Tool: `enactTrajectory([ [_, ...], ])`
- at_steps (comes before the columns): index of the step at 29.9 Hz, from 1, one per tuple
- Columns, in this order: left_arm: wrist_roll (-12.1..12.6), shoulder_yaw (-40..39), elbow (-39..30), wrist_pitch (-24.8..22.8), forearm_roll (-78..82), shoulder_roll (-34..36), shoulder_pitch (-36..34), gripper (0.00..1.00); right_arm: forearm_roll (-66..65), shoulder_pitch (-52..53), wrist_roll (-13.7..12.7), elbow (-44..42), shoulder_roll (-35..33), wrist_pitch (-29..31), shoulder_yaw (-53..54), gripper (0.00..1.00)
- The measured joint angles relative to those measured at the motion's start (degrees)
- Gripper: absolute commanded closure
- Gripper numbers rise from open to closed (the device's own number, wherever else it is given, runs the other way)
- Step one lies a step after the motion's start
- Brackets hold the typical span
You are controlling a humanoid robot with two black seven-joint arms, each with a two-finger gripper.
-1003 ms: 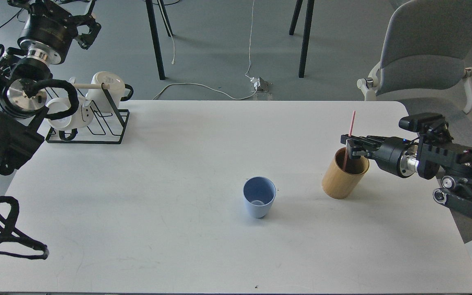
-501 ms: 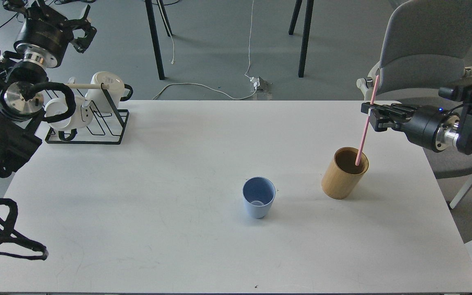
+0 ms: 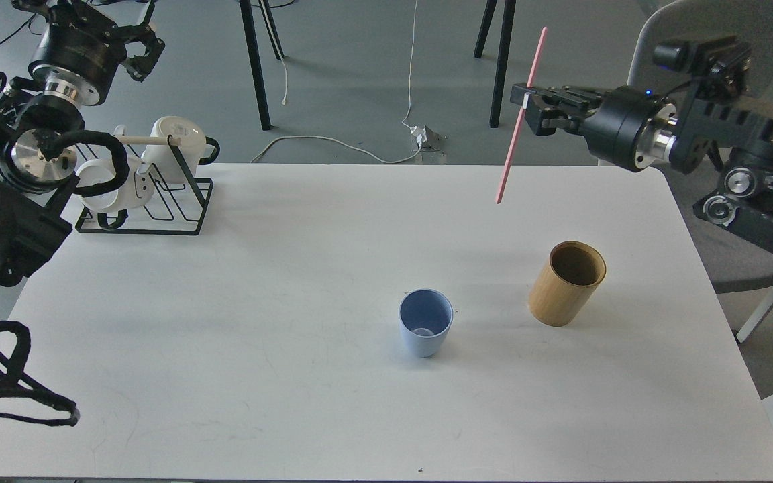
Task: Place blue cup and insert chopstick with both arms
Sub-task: 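Carry the red stick over the blue cup and lower it in, then release the red stick and raise the right gripper away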
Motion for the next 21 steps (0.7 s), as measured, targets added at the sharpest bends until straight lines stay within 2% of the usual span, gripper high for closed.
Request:
enactTrajectory([
  [10, -0.20, -0.09, -0.25, 0.00, 0.00, -0.12, -0.59, 0.01, -0.35, -6.60, 0.50, -0.22, 10.09, 0.05, -0.54, 1.00],
  [21, -0.21, 0.00, -0.24, 0.00, 0.07, 0.29, -1.04, 0.01, -0.49, -7.75, 0.91, -0.55, 12.29, 0.13, -3.83, 0.98],
])
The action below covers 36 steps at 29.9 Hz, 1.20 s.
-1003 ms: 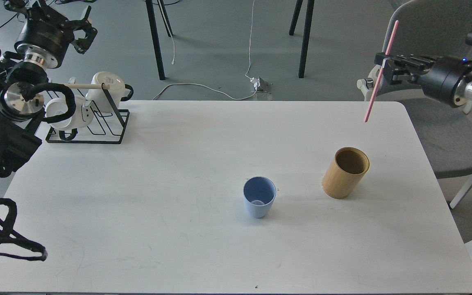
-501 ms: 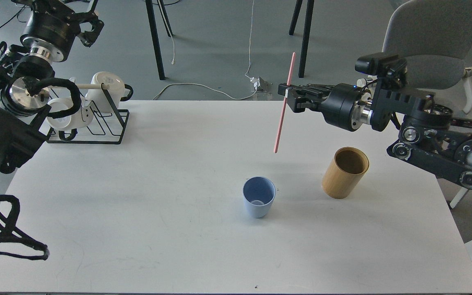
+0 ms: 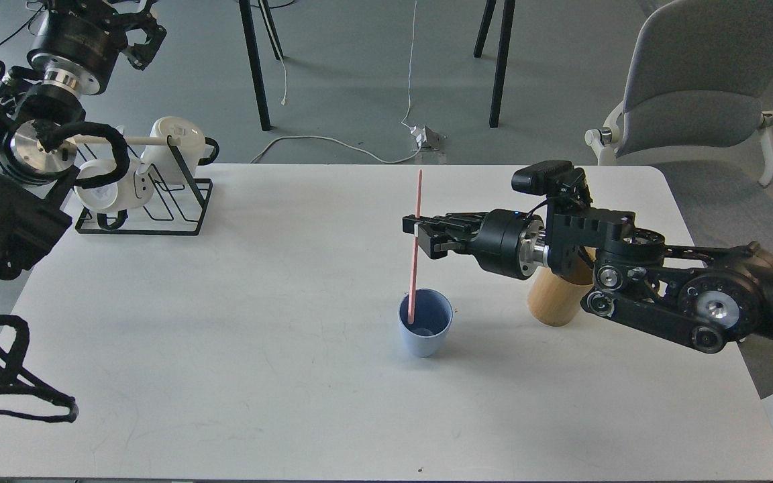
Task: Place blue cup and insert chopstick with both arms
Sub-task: 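Release the red stick and raise the right gripper away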
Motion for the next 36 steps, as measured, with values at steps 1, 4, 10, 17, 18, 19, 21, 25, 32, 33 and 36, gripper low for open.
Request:
enactTrajectory([
  [1, 0.00, 0.00, 0.00, 0.00, 0.01, 0.00, -0.05, 0.01, 0.00, -0.07, 0.02, 0.02, 0.00, 0.00, -0.04, 0.96],
  [4, 0.00, 0.01, 0.00, 0.00, 0.01, 0.00, -0.23, 0.01, 0.00, -0.70, 0.03, 0.06, 0.05, 0.00, -0.14, 0.92],
  [10, 0.00, 0.01, 0.00, 0.00, 0.00, 0.24, -0.24, 0.01, -0.08, -1.98, 0.03, 0.08, -0.50, 0.04, -0.18, 0.87],
  [17, -0.06, 0.01, 0.00, 0.00, -0.06, 0.37, -0.24, 0.01, 0.28, -2.12, 0.03, 0.22, -0.88, 0.08, -0.18, 0.48],
  [18, -0.06, 0.00, 0.01, 0.00, -0.07, 0.37, -0.24, 0.01, 0.36, -2.15, 0.01, 0.25, -1.17, 0.08, -0.14, 0.45],
  [19, -0.06, 0.01, 0.01, 0.00, -0.07, 0.37, -0.24, 0.01, 0.42, -2.17, -0.01, 0.26, -1.41, 0.08, -0.07, 0.41],
  [21, -0.07, 0.01, 0.00, 0.00, -0.07, 0.37, -0.25, 0.01, 0.49, -2.30, -0.04, 0.31, -1.80, 0.08, 0.26, 0.30],
  [25, -0.08, 0.00, 0.01, 0.00, -0.07, 0.31, -0.25, 0.01, 1.06, -2.26, -0.01, 0.72, -2.82, 0.08, 2.08, 0.04],
  [32, -0.09, -0.02, 0.00, 0.00, -0.07, 0.26, -0.27, 0.01, 9.63, -2.12, 0.02, -0.99, -4.45, 0.62, 17.93, 0.01],
  [33, -0.09, -0.02, 0.01, 0.00, -0.07, 0.21, -0.30, 0.01, 11.84, -2.19, 0.01, -1.73, -4.33, 0.64, 20.32, 0.00],
  [36, -0.02, -0.02, 0.01, 0.00, -0.07, 0.03, -0.31, 0.01, 22.28, -2.40, 0.08, -3.85, -4.15, 0.60, 25.98, 0.00],
])
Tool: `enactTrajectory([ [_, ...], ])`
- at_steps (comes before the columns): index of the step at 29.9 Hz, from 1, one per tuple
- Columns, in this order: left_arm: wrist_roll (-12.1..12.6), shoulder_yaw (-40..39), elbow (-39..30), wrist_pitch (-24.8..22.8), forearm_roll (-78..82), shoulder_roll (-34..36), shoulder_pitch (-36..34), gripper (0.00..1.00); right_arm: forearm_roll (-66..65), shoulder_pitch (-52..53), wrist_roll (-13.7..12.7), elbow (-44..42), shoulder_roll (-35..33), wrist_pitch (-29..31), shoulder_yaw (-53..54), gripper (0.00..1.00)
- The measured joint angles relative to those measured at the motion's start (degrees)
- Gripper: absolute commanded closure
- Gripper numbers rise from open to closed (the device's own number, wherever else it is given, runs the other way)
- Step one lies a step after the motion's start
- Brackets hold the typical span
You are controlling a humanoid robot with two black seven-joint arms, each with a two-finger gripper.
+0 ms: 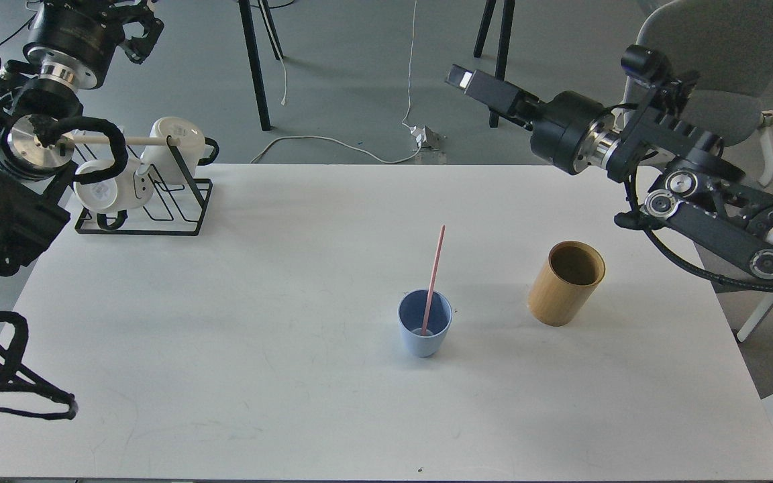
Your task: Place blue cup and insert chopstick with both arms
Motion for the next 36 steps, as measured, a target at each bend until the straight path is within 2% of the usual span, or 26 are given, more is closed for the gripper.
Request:
enactTrajectory([
  [6, 0.01, 0.10, 0.48, 0.00, 0.14, -0.46, 0.72, 0.01, 22.64, -0.89, 3.64, -3.30, 0.03, -0.14, 4.93, 0.00],
  [12, 0.67, 0.08, 0.70, 0.00, 0.16, -0.58, 0.84, 0.01, 41.50, -1.76, 4.14, -12.99, 1.42, 2.31, 12.93, 0.00],
  [17, 0.78, -0.02, 0.70, 0.00, 0.03, -0.59, 0.85, 0.01, 48.99, -1.82, 3.34, -27.55, 7.55, 10.26, 22.11, 0.01],
  [20, 0.56, -0.08, 0.70, 0.00, 0.00, -1.39, 0.87, 0.01, 50.66, -1.83, 1.90, -35.22, 11.18, 15.98, 27.02, 0.01],
  [24, 0.40, -0.44, 0.75, 0.00, -0.17, -2.29, 0.88, 0.01, 51.50, -1.83, 1.16, -42.66, 13.86, 22.62, 30.42, 0.01],
  [29, 0.20, -0.82, 0.74, 0.00, -0.35, -2.84, 0.95, 0.01, 53.71, -1.78, -0.22, -44.56, 14.98, 26.07, 31.50, 0.01],
  [36, 0.30, -0.91, 0.69, 0.00, -0.41, -3.28, 1.14, 0.01, 60.36, -1.80, -1.70, -44.60, 15.11, 26.12, 30.16, 0.01],
])
